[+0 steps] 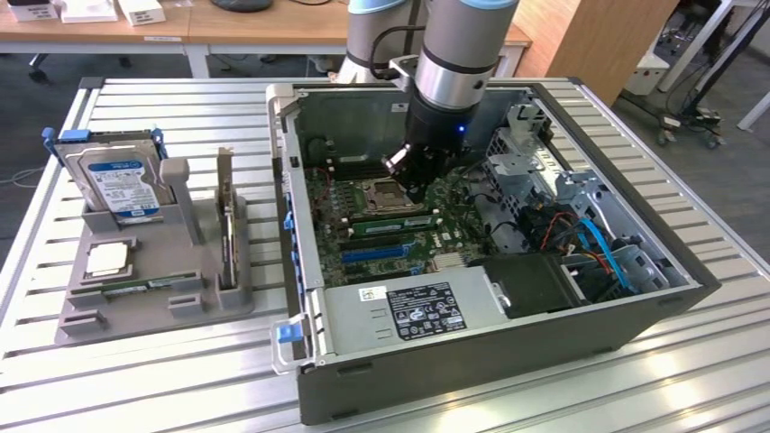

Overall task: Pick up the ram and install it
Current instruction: 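Press down the ram until it locks into place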

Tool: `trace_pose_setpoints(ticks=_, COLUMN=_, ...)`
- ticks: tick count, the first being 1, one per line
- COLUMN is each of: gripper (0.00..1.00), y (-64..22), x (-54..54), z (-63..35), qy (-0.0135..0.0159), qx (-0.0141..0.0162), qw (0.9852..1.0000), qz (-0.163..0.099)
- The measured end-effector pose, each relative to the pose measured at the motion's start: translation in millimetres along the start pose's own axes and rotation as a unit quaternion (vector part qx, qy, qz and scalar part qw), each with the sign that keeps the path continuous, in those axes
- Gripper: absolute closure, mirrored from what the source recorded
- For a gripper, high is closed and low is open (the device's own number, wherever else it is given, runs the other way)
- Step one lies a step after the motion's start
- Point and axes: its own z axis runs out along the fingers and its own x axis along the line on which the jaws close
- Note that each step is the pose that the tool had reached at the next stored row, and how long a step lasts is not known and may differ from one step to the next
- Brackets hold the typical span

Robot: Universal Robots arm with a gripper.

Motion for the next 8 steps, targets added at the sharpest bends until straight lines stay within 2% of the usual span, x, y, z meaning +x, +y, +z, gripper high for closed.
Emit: trace_pose_setpoints(ticks=8, gripper=0.90, y=0.4, x=1.3, z=0.1, qy=-0.0003, qx=-0.0001, qw=1.0000, qz=0.003)
